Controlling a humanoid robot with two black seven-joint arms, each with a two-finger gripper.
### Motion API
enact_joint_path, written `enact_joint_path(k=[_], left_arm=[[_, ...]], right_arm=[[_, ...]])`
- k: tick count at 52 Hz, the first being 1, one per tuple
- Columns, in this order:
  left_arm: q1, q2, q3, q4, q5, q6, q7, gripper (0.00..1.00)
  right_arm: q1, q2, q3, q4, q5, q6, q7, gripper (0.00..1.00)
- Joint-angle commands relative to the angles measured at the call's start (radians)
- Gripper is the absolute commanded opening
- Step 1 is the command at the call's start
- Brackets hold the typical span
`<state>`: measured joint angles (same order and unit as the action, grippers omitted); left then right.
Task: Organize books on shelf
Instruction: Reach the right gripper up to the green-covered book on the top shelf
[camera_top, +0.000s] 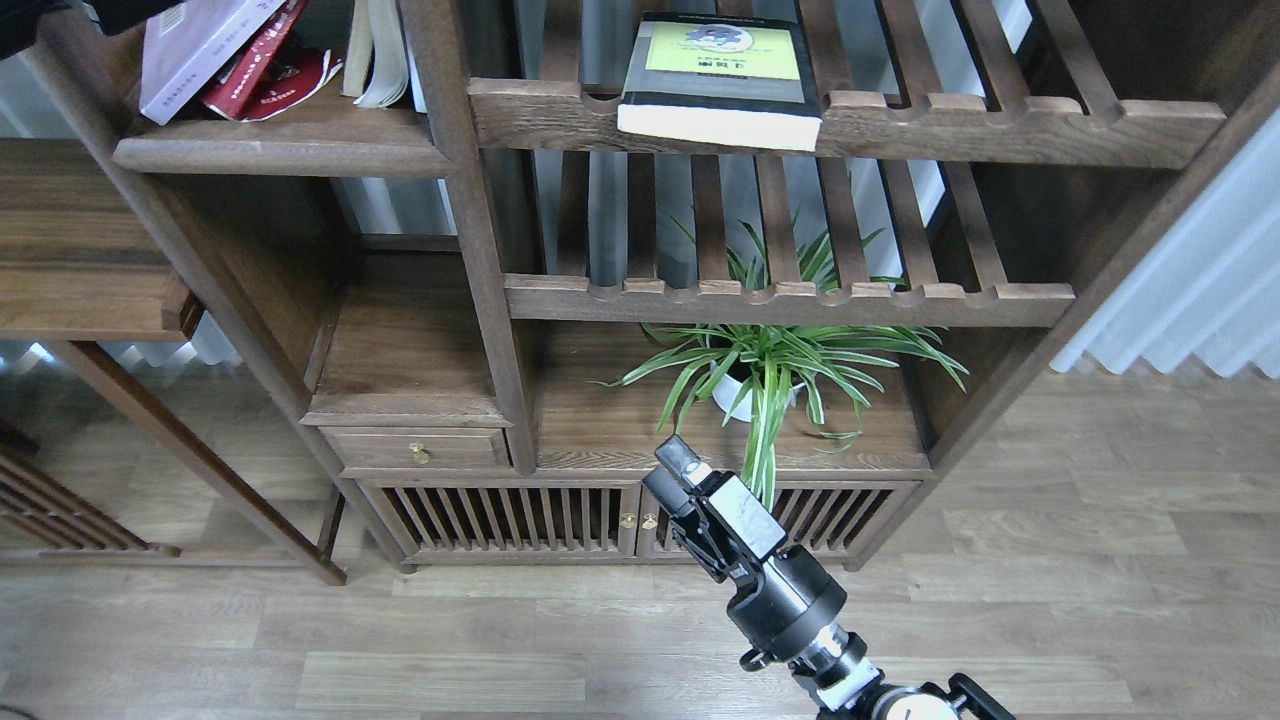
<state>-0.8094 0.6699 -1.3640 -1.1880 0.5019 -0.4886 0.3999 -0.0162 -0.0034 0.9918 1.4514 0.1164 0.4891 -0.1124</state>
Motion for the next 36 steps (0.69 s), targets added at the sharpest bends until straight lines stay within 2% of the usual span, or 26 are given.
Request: enact_joint_path(k=[1, 6, 10, 16, 24, 29, 36], left_arm=[[0.134, 0.030, -0.023, -0.044, -0.031, 0.000, 0.002, 0.99], [0.226, 0.033, -0.032, -0.044, -0.034, 0.000, 0.000, 0.98], [0.317, 0.028, -0.055, -0.044, -0.037, 0.000, -0.001, 0.98], [0.413, 0.025, -0.101, -0.041, -0.037, 0.000, -0.003, 0.98], [0.464, 0.007, -0.107, -0.038, -0.040, 0.000, -0.007, 0.98], [0.480, -0.021, -0.109, -0.036, -0.040, 0.000, -0.007, 0.98], [0.493, -0.050, -0.109, -0.036, -0.040, 0.000, -0.006, 0.98]], right_arm=[[0.102, 0.003, 0.001, 0.000, -0.001, 0.000, 0.008, 0.98], [0.153, 0.003, -0.001, -0.002, -0.001, -0.015, 0.033, 0.98], [0.182, 0.003, -0.002, -0.003, -0.001, -0.079, 0.057, 0.98], [0.205, 0.003, -0.002, -0.005, -0.001, -0.130, 0.068, 0.98], [0.260, 0.003, 0.001, -0.008, -0.003, -0.211, 0.080, 0.98], [0.311, 0.003, 0.002, -0.009, -0.001, -0.280, 0.137, 0.98], [0.364, 0.003, 0.018, -0.026, 0.000, -0.339, 0.183, 0.98]])
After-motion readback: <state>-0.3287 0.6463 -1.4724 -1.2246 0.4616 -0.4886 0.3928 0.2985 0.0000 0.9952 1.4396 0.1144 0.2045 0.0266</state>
